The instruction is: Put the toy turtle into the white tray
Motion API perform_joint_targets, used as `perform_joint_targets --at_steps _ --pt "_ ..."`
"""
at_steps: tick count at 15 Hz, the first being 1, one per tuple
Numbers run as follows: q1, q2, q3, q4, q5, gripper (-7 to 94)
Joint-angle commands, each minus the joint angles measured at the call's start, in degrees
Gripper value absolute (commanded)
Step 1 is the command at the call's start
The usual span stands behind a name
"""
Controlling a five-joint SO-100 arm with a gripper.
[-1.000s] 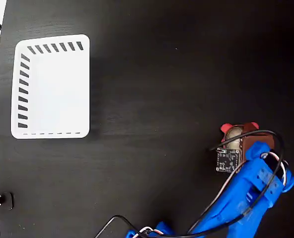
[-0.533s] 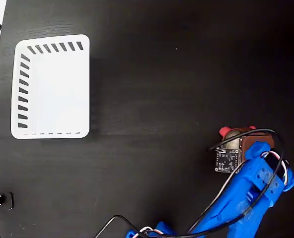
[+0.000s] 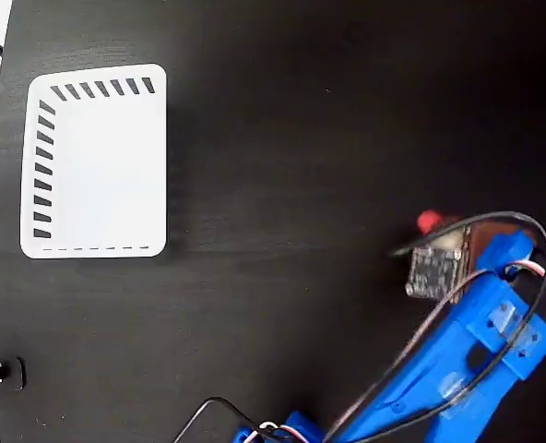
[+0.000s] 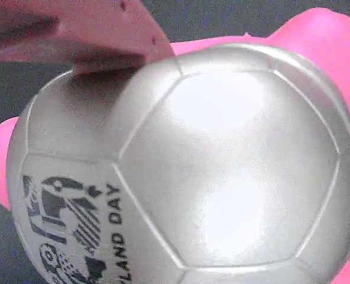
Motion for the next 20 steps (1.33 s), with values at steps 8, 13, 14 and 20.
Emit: perform_joint_targets --at_steps 8,13,14,20 --pt "-38.5 4.8 -15.6 5.6 27.9 0" --pt "-58.4 -0.8 -24.5 7.6 37.9 0" --pt "-61.3 -3.0 -27.3 7.6 39.3 0" --pt "-73.0 -19.7 -44.7 7.6 42.0 0"
